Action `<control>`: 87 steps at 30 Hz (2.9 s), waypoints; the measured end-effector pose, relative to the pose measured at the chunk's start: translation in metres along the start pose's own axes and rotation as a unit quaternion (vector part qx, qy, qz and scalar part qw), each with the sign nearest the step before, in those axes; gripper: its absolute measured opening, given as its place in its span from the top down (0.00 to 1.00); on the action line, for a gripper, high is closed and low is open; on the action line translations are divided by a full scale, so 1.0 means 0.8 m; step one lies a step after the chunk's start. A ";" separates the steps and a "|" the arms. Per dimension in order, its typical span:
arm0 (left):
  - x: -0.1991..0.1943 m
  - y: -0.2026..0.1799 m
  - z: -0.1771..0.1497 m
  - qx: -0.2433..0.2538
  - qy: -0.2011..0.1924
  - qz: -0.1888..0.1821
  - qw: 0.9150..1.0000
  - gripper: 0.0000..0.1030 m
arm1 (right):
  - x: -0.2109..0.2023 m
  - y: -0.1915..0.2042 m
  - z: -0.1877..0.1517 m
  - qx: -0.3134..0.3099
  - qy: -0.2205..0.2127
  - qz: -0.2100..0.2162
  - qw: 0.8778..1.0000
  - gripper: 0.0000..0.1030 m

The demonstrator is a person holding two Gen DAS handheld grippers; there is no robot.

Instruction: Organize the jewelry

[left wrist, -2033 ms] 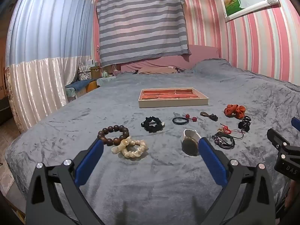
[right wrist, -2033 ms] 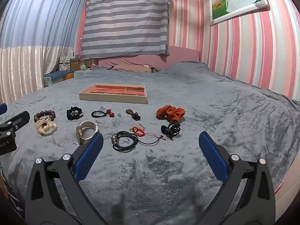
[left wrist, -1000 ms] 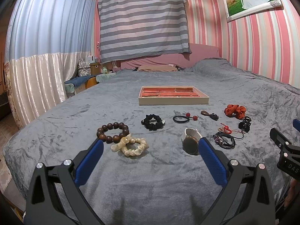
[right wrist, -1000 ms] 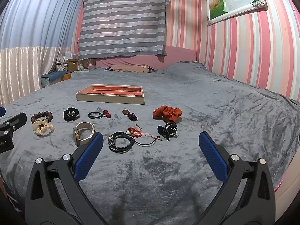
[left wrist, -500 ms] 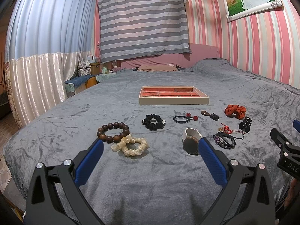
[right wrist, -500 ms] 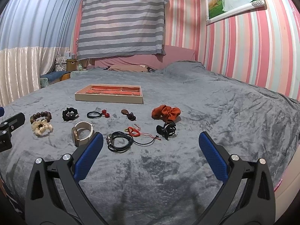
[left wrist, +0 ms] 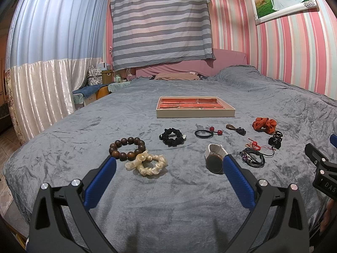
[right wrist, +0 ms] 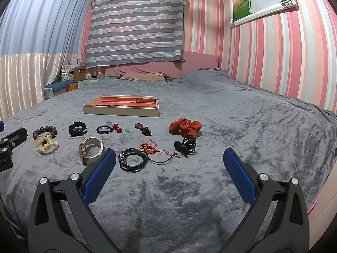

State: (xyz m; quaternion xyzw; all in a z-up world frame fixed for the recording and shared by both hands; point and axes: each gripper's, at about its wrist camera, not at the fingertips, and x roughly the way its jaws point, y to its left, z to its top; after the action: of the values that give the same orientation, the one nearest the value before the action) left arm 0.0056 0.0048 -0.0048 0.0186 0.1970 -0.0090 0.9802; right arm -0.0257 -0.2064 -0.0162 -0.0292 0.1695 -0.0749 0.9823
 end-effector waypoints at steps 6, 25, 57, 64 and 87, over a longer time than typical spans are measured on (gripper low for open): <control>0.000 0.000 0.000 0.000 0.000 0.000 1.000 0.04 | 0.000 0.000 0.000 0.000 0.000 0.000 1.000 0.04; 0.002 0.001 -0.001 -0.002 0.001 -0.001 1.000 0.04 | 0.000 -0.003 0.000 0.001 0.001 0.000 1.000 0.04; 0.025 0.000 0.000 0.003 0.049 -0.032 0.998 0.04 | 0.041 0.000 -0.007 -0.004 0.034 0.004 0.999 0.04; 0.062 0.015 0.007 -0.010 0.085 -0.028 0.996 0.04 | 0.061 0.012 -0.001 -0.032 0.026 -0.021 0.999 0.04; 0.269 0.023 0.085 -0.018 0.181 -0.041 0.983 0.04 | 0.272 0.045 0.071 -0.034 0.124 0.050 0.990 0.04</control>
State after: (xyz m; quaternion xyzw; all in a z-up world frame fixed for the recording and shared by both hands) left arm 0.2312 0.0181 -0.0246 -0.0052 0.3716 -0.0418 0.9274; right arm 0.2011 -0.2032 -0.0377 -0.0442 0.2934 -0.0225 0.9547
